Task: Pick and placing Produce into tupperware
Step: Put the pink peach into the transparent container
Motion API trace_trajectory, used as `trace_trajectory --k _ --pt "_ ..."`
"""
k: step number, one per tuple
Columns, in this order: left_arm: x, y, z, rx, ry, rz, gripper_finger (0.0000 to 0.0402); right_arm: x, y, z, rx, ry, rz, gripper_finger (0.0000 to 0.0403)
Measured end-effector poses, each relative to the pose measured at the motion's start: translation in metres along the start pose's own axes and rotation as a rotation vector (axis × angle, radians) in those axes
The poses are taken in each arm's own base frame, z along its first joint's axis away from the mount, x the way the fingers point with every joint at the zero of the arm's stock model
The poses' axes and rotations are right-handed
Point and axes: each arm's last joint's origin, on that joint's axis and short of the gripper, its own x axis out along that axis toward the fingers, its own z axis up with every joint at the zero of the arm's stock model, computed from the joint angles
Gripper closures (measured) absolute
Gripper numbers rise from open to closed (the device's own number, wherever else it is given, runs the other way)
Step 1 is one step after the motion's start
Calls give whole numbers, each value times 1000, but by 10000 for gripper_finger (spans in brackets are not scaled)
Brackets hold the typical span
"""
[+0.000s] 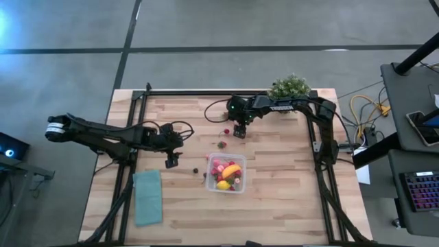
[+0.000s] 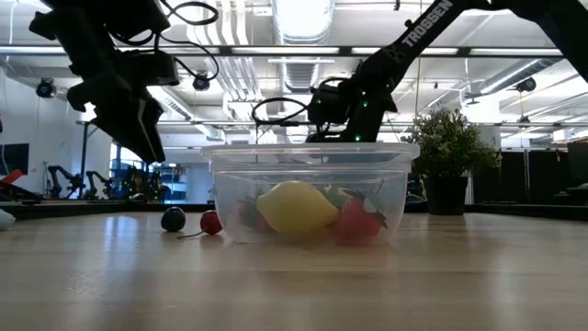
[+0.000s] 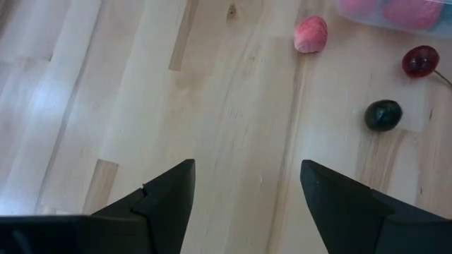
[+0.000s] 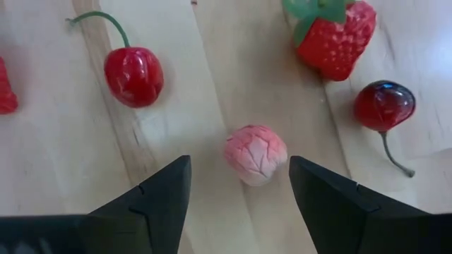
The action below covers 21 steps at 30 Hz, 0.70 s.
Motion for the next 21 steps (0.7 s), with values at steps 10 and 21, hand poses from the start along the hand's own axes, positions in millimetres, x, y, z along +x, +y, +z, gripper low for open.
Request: trace_trajectory --k 10,21 --pt "1 0 0 1 6 1 160 2 -1 3 -6 -31 -17 170" --pt "1 0 0 2 6 1 160 5 -1 2 -8 -28 -34 197"
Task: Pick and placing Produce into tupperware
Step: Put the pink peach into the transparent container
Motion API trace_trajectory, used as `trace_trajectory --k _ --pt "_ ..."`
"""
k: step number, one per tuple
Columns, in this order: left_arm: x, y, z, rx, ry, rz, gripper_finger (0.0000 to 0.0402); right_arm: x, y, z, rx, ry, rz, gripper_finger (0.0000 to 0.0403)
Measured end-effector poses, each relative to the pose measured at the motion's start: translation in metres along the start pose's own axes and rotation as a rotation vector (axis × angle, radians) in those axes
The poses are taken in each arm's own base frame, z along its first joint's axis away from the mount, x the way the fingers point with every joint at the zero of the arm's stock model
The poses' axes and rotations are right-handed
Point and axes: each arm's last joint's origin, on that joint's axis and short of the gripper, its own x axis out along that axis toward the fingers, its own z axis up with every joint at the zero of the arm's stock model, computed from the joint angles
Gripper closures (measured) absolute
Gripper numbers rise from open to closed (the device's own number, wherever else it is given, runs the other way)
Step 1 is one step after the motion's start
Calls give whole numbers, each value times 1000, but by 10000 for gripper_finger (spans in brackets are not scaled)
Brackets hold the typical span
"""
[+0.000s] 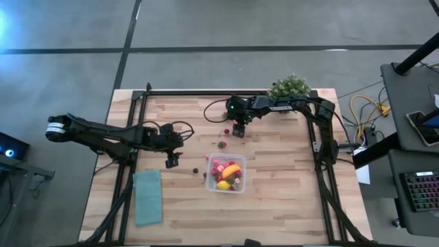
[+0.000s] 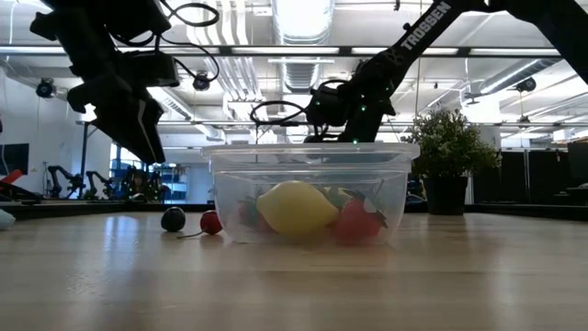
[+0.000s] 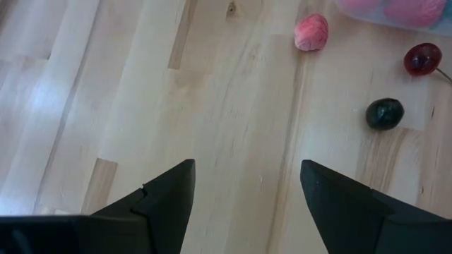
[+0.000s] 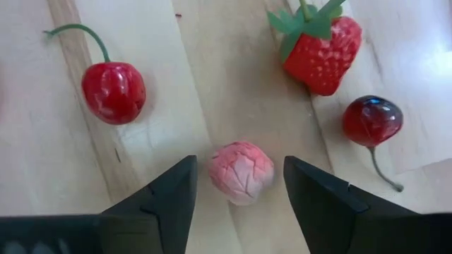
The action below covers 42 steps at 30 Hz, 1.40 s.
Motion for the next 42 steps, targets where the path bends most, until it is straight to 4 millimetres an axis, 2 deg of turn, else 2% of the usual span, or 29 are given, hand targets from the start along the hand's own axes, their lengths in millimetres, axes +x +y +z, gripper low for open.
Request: trace_trajectory --k 19,28,34,38,42 --pt "0 0 1 -2 -7 -1 160 0 -3 2 12 -12 -82 295" --pt "0 0 1 -2 -9 -1 160 -5 -2 2 75 10 -60 316" --pt "0 0 3 -8 -33 -5 160 -30 -2 14 106 -42 -56 310" --pt "0 -1 4 -11 -44 -7 160 -62 3 23 141 -127 23 312" --pt "0 -1 5 -12 -50 -8 160 -91 19 25 150 -158 152 308"
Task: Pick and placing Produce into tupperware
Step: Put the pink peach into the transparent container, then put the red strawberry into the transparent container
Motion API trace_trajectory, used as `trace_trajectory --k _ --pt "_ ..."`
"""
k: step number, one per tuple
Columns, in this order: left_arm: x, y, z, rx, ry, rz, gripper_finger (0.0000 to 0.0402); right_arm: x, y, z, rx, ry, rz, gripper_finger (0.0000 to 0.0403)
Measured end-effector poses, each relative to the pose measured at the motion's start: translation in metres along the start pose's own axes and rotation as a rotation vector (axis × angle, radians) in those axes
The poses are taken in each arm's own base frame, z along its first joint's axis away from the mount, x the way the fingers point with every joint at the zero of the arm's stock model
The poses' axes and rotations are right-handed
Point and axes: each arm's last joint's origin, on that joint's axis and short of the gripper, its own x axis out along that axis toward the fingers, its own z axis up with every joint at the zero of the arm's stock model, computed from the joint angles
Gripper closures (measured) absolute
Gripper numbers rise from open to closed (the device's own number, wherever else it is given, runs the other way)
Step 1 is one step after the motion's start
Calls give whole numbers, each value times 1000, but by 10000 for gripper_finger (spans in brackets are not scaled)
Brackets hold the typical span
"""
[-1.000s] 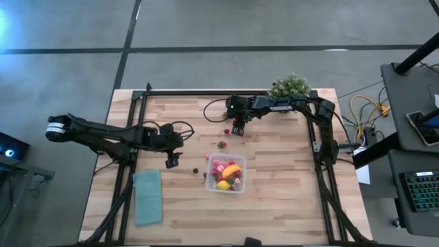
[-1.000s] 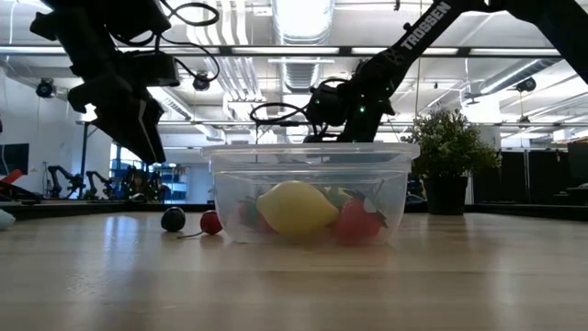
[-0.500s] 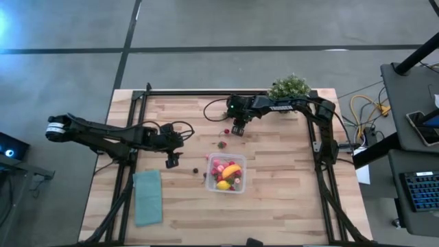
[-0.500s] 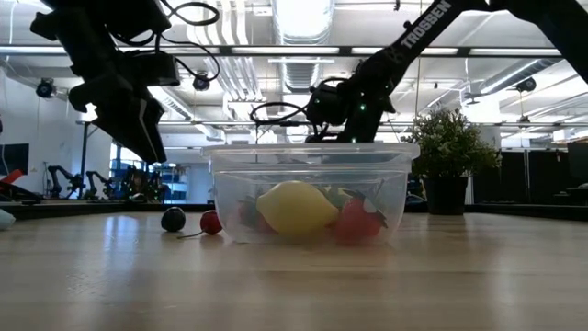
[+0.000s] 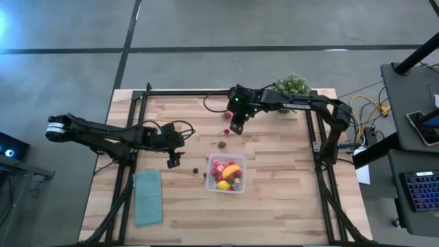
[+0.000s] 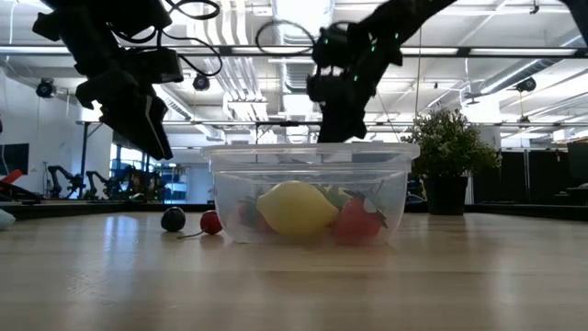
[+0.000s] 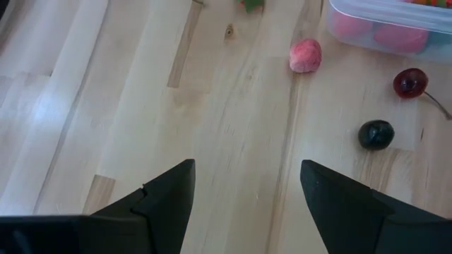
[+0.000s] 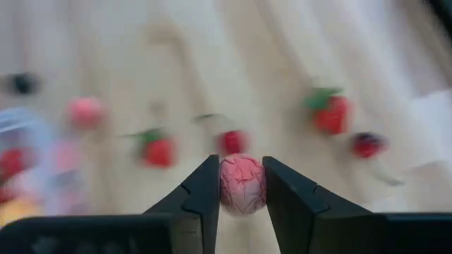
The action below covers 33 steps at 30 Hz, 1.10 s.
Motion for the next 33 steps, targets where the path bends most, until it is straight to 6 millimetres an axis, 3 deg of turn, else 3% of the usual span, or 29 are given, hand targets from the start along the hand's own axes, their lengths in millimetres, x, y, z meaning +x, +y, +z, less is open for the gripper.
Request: trace_trajectory --k 5,12,16,24,33 --pt "0 0 0 -2 0 0 160 -13 42 -8 -44 53 110 301" --pt "0 0 0 -64 0 -1 160 -13 115 -26 -198 108 206 299" --pt "0 0 0 -107 2 -4 160 -13 144 -36 -239 123 238 299" --pt "0 -2 -1 -105 17 -66 160 6 168 -49 -92 156 141 279" --pt "0 -3 -2 -103 43 -113 160 6 166 -49 189 149 52 199"
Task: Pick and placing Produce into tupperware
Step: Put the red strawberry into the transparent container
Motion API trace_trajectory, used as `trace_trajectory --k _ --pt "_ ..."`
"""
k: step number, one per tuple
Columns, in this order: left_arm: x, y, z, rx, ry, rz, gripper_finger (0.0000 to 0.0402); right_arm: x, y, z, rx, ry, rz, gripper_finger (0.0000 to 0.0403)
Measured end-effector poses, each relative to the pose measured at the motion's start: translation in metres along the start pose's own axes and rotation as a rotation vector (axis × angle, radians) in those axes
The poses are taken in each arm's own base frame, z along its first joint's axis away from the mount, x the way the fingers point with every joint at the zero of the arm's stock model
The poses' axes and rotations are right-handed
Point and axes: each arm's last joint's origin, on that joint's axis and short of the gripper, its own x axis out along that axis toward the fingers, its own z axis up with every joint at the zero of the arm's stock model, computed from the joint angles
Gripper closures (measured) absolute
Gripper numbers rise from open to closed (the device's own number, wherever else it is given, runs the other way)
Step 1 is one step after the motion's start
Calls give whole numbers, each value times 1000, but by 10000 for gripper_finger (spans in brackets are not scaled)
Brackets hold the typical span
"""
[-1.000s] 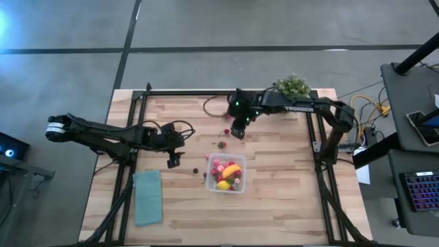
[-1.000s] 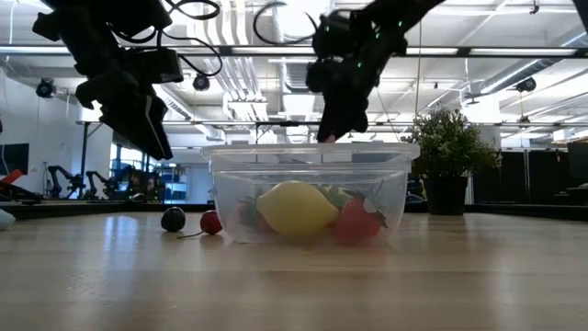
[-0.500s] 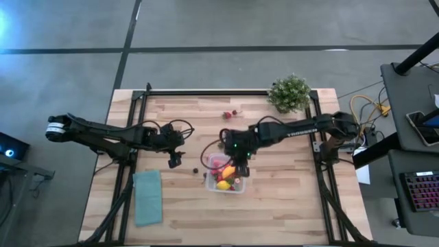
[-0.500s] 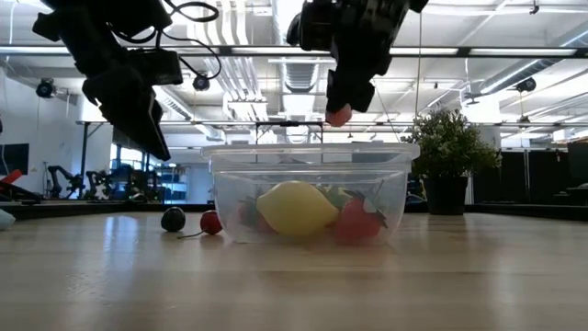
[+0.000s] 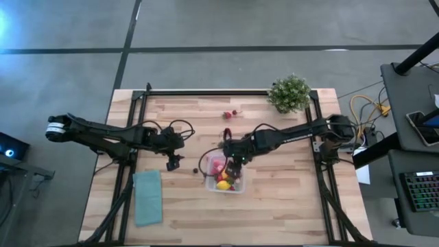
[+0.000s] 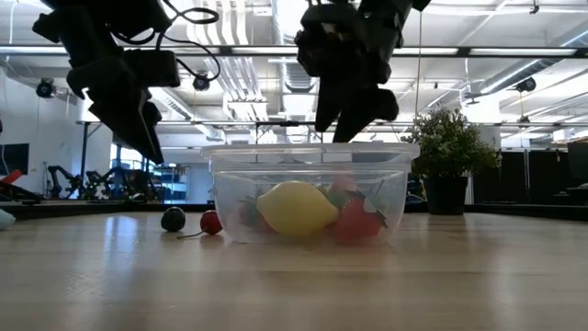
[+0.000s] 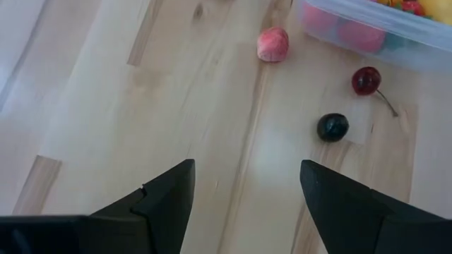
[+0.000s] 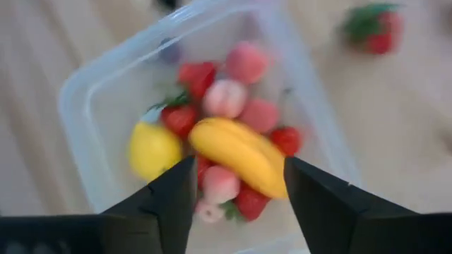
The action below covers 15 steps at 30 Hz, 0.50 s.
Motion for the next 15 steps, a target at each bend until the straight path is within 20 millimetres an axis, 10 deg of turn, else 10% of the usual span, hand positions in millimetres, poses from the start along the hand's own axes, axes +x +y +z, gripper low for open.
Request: trace_trajectory --k 6,15 --pt "0 1 -2 6 18 6 160 -21 -8 21 110 -146 -74 184" --pt "0 1 -2 91 13 25 160 -47 -28 57 -167 -305 -256 184"
